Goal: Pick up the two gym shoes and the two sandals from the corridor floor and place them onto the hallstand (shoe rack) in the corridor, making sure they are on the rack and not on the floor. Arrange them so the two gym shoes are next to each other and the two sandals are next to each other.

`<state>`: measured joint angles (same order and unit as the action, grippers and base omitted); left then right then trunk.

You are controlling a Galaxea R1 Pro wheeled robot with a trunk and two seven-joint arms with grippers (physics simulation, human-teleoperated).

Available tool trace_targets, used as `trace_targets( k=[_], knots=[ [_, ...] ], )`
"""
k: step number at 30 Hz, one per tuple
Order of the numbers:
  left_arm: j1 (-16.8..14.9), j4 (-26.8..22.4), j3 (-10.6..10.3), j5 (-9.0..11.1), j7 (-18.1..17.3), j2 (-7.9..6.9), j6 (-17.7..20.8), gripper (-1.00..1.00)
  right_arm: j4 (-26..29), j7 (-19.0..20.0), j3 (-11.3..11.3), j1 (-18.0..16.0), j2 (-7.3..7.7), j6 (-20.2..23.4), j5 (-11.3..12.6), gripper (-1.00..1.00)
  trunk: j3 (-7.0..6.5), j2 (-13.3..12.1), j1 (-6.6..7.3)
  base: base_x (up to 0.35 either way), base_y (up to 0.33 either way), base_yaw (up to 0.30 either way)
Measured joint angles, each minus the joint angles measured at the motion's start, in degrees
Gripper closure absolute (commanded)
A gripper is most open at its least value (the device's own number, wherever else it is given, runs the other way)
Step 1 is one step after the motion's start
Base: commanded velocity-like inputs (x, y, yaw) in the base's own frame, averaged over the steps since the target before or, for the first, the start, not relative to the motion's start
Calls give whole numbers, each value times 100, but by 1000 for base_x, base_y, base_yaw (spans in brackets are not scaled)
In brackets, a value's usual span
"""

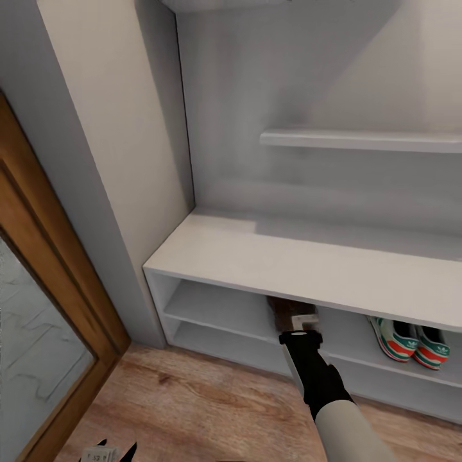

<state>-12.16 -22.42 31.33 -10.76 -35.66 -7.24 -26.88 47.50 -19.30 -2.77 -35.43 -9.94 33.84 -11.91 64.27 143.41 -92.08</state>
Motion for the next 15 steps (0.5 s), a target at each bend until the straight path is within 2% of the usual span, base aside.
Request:
trace_targets(
  k=[15],
  knots=[
    [0, 0, 0, 0, 7, 0, 2, -100, -5, 3, 0, 2, 0, 0, 0, -100, 0, 0, 0, -275, -167, 0]
  ],
)
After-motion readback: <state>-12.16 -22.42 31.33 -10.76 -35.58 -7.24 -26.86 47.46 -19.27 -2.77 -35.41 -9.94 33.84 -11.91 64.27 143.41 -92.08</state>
